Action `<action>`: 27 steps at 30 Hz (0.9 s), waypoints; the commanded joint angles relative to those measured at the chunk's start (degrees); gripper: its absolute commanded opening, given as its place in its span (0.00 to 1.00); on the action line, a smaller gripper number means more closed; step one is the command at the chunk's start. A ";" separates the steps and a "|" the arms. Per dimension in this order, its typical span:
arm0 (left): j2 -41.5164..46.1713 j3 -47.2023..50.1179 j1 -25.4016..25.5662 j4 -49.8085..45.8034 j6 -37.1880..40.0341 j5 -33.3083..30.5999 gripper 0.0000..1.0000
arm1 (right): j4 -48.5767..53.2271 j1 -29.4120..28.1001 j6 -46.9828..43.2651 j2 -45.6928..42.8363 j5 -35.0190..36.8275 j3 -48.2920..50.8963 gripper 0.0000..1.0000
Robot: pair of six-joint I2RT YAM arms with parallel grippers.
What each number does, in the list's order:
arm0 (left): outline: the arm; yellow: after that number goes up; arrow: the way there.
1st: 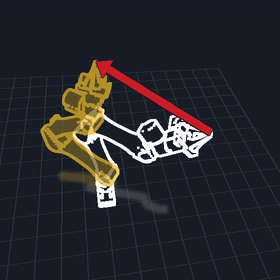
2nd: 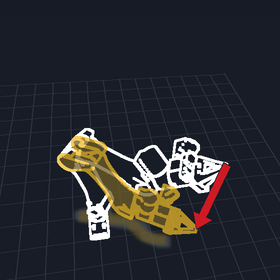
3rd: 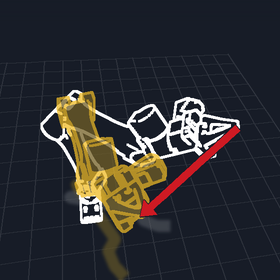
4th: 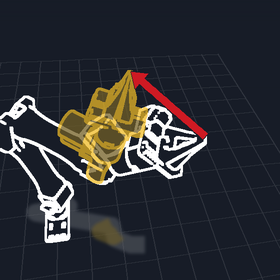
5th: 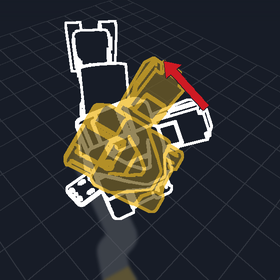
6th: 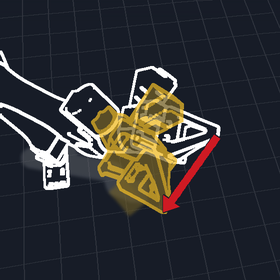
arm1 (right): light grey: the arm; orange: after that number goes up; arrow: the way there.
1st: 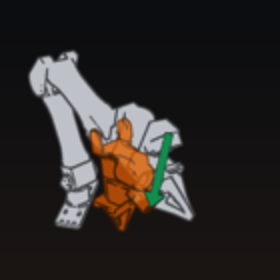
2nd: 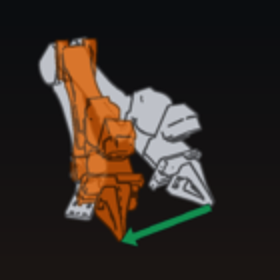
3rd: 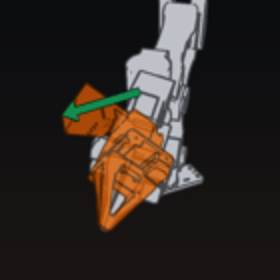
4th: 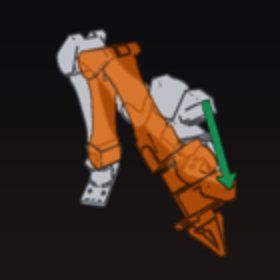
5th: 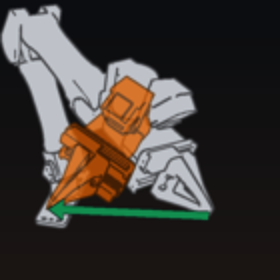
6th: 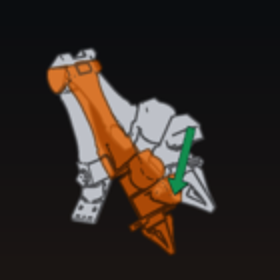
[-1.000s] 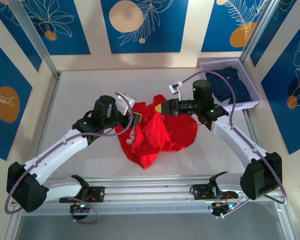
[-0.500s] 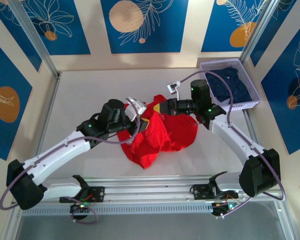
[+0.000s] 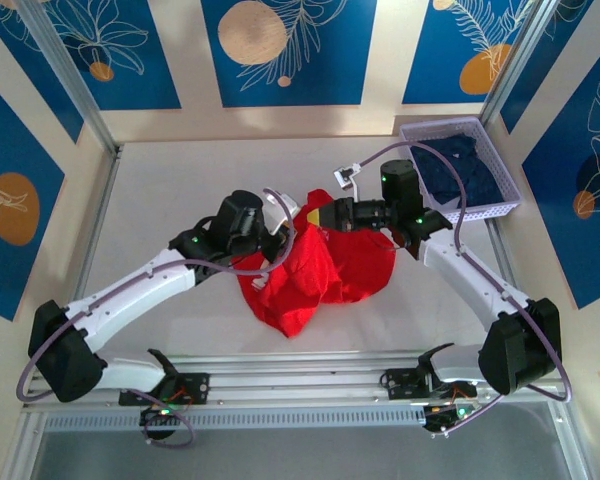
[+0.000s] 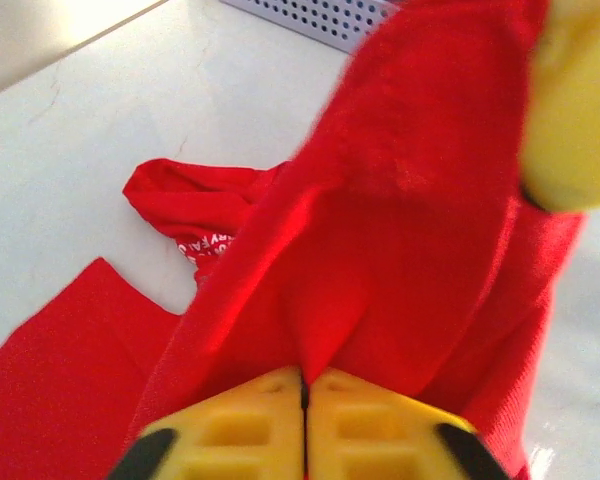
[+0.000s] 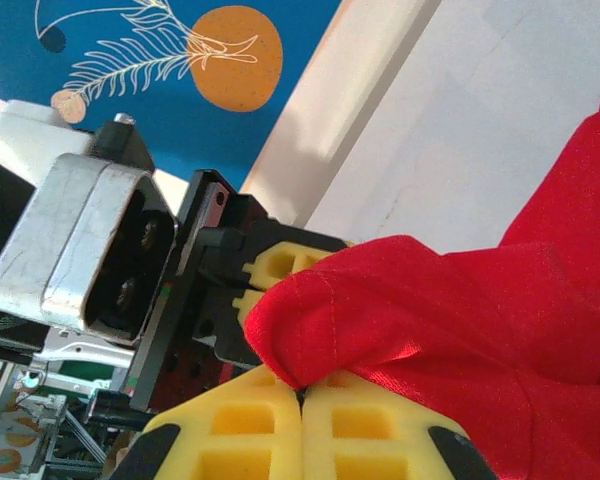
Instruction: Fold the inside-out t-shirt
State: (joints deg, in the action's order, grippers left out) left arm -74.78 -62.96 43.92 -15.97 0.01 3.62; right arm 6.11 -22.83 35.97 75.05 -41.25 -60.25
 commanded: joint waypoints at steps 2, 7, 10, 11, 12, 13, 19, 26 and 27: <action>5.40 1.04 -2.66 4.92 -3.87 12.71 0.00 | 9.30 0.25 -7.10 -3.03 7.98 -3.40 0.00; 12.36 5.49 -8.55 17.19 -13.86 32.28 0.00 | 15.87 -0.15 -13.44 -4.50 15.05 -6.59 0.00; 13.61 6.74 -11.30 21.47 -18.58 37.36 0.00 | 17.07 -0.29 -15.49 -4.92 14.99 -7.60 0.00; 13.78 7.09 -12.02 22.23 -19.40 37.98 0.00 | 17.00 -0.29 -15.76 -5.08 14.56 -7.69 0.00; 13.88 7.36 -12.55 22.53 -19.81 38.13 0.00 | 16.87 -0.29 -15.81 -5.22 14.07 -7.69 0.00; 13.88 7.49 -13.24 22.57 -20.23 37.97 0.00 | 16.60 -0.33 -15.97 -5.24 13.08 -7.65 0.00; 11.81 4.96 -14.74 11.18 -18.27 22.03 0.00 | 9.41 -0.46 -12.19 -5.19 2.61 -5.20 0.00; 8.98 3.38 -14.65 5.11 -14.93 13.59 0.11 | -3.83 -0.96 -2.94 -3.58 -5.49 -2.15 0.00; 8.93 3.32 -14.52 4.66 -14.54 13.24 0.14 | -4.40 -1.20 -2.44 -3.29 -5.59 -2.15 0.00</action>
State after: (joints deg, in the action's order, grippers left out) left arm -65.89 -57.17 29.85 -8.08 -16.36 21.12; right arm 8.27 -23.40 29.28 71.09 -41.91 -63.00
